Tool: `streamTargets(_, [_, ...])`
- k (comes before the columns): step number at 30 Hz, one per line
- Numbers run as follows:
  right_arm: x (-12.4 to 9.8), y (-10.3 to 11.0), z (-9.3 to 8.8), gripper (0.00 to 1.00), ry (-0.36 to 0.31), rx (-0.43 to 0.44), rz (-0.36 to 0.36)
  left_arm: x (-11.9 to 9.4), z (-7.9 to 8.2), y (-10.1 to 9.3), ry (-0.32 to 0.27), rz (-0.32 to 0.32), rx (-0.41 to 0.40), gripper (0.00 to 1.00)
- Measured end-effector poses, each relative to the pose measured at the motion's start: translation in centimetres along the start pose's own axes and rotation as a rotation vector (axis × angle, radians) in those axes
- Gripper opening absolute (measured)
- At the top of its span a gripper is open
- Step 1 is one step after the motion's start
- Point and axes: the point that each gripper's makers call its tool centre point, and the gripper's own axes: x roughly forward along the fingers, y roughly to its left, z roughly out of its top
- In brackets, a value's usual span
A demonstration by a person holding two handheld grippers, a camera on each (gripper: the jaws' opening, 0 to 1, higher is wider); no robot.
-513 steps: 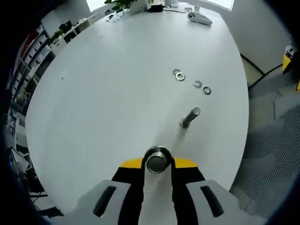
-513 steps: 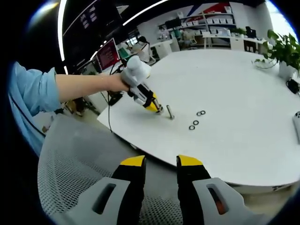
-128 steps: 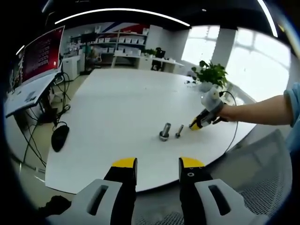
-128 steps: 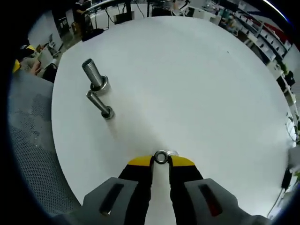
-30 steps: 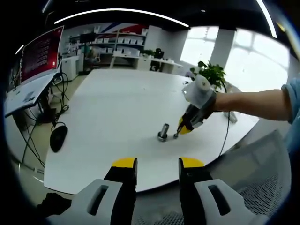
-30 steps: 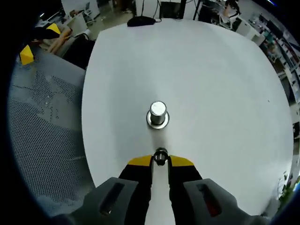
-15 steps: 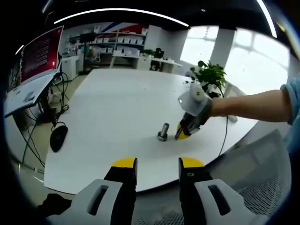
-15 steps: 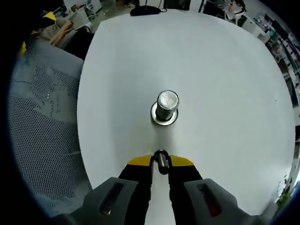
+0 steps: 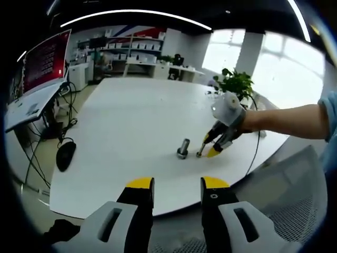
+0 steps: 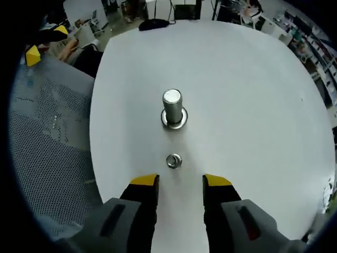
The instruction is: Place the washer onto the threaded stud by aligning its center hole with the stud, sliding it down to the base, and recovering from edge contact or off-axis alignment until the washer reaches the visible bottom stop.
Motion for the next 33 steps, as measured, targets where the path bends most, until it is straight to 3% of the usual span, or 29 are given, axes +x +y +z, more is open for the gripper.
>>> streamTargets(9, [-1.1, -2.7, -5.4, 0.32, 0.045, 0.122, -0.024, 0.0, 0.0, 0.0, -0.001, 0.000, -0.002, 0.33])
streamTargets(18, [-0.9, -5.1, -8.5, 0.32, 0.017, 0.255, -0.109, -0.1, -0.1, 0.0, 0.003, 0.002, -0.002, 0.33])
streamTargets(20, [-0.8, -5.1, -8.9, 0.32, 0.018, 0.262, -0.108, -0.1, -0.1, 0.1, 0.007, 0.003, -0.002, 0.33])
streamTargets(25, [-0.6, -5.5, -7.6, 0.31, -0.032, 0.267, -0.123, 0.0, -0.2, 0.0, 0.013, 0.001, 0.002, 0.33])
streamTargets(33, [0.0, -6.0, -6.0, 0.30, -0.011, 0.241, -0.112, -0.1, -0.3, 0.1, 0.018, 0.009, -0.004, 0.33])
